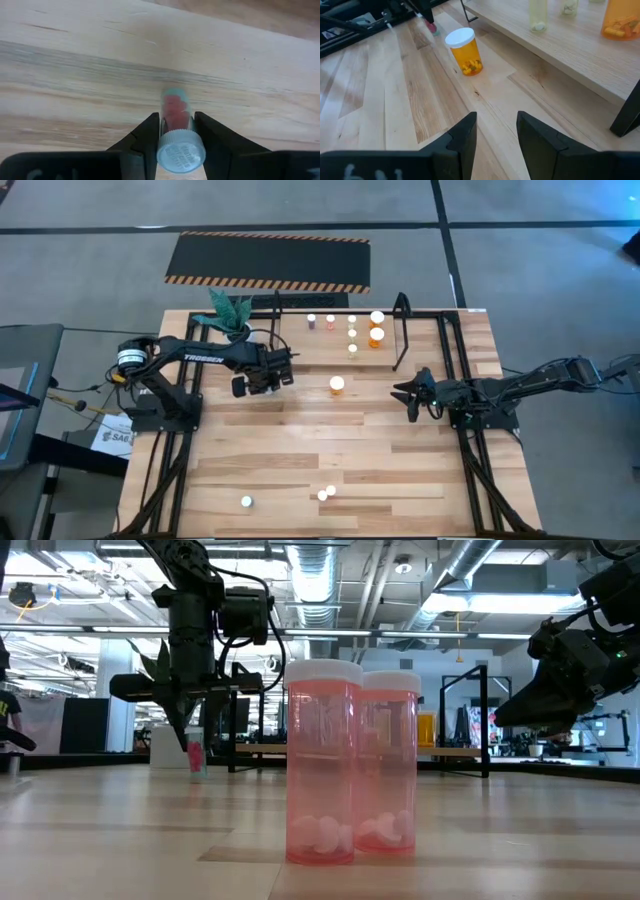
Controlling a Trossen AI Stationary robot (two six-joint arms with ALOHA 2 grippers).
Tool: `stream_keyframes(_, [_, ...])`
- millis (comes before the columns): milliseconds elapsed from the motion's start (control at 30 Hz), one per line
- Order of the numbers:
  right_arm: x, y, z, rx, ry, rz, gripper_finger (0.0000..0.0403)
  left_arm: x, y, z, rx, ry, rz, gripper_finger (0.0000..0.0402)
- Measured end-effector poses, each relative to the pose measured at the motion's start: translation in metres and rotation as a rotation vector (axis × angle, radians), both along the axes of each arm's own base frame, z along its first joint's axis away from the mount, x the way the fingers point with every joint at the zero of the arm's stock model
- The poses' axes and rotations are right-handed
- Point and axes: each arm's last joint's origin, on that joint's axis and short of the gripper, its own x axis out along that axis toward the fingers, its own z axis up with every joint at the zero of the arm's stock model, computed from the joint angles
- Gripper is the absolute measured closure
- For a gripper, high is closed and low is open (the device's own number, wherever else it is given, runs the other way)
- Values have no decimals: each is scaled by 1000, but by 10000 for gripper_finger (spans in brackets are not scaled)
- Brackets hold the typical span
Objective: Pick and place medicine bottles onto shelf by color
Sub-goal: Move the blue pill bottle to the top left of the table, then put the blue pill bottle on the shelf
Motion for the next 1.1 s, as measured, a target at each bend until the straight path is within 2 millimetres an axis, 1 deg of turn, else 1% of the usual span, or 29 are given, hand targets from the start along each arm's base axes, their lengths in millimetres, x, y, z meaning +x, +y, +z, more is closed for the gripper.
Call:
stream_keyframes(300, [0, 0, 0, 0, 0, 0, 241, 0, 0, 0, -4, 1, -4, 246])
stream_keyframes(567, [0, 0, 0, 0, 0, 0, 241, 2, -1, 0, -45, -35, -55, 206])
stream_keyframes(667, [0, 0, 0, 0, 0, 0, 241, 4, -2, 2, -64, -54, -84, 191])
stream_keyframes(833, [0, 0, 0, 0, 0, 0, 241, 12, -2, 10, -35, -103, -174, 170])
stream_keyframes(967, [0, 0, 0, 0, 0, 0, 241, 16, -12, 13, -28, -112, -248, 166])
stream_keyframes(1100, [0, 0, 0, 0, 0, 0, 241, 16, -28, 13, -77, -83, -222, 166])
